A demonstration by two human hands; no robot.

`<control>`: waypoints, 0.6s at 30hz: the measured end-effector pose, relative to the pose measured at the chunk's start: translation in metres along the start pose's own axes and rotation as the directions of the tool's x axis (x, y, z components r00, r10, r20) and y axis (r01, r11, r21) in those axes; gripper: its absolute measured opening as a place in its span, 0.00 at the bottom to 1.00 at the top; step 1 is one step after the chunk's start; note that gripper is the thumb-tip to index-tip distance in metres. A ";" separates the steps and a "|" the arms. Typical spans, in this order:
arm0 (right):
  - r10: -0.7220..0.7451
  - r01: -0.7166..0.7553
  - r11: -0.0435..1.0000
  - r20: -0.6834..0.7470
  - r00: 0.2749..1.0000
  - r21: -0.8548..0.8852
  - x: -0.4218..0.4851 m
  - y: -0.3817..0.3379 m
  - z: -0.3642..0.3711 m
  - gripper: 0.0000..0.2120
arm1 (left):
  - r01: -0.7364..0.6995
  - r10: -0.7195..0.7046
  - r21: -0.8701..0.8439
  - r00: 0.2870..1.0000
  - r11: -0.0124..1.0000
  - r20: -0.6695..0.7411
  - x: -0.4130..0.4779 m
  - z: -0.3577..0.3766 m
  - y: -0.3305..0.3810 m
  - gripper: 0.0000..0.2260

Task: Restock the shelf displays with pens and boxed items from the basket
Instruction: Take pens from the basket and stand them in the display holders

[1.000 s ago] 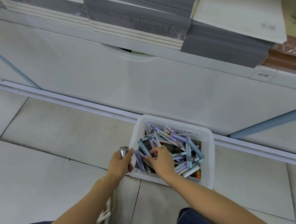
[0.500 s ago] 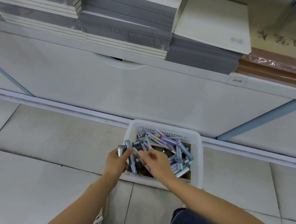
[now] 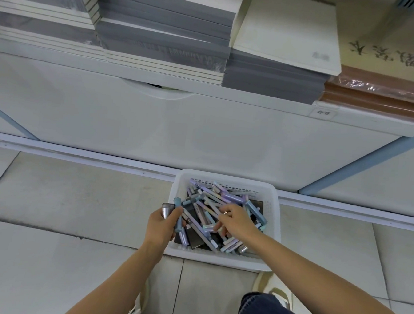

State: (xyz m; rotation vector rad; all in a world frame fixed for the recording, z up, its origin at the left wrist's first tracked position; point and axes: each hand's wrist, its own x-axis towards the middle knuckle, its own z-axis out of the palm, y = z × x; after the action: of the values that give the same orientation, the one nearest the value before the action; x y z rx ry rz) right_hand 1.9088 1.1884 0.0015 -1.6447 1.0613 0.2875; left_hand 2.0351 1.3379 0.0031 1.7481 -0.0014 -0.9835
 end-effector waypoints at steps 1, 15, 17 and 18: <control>0.017 -0.014 0.998 0.036 0.999 -0.059 -0.004 0.007 -0.004 0.12 | 0.002 -0.002 0.012 1.000 1.000 -0.003 0.000 0.001 0.000 0.11; -0.331 0.277 0.931 0.229 0.915 0.238 -0.054 -0.056 -0.046 0.04 | -0.259 0.268 -0.108 0.961 0.960 0.075 -0.033 0.030 0.076 0.06; -0.371 0.309 0.918 0.260 0.892 0.250 -0.064 -0.072 -0.053 0.02 | -0.323 0.328 -0.115 0.944 0.939 0.027 -0.042 0.031 0.094 0.05; -0.384 0.320 0.914 0.274 0.882 0.252 -0.070 -0.080 -0.056 0.03 | -0.354 0.358 -0.117 0.934 0.928 0.014 -0.047 0.031 0.103 0.05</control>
State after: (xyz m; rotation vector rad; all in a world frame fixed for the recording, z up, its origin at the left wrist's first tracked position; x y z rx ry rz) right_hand 1.9109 1.1739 0.1205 -1.5129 0.5131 0.1872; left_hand 2.0310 1.2905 0.1105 1.5569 -0.2727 -0.7314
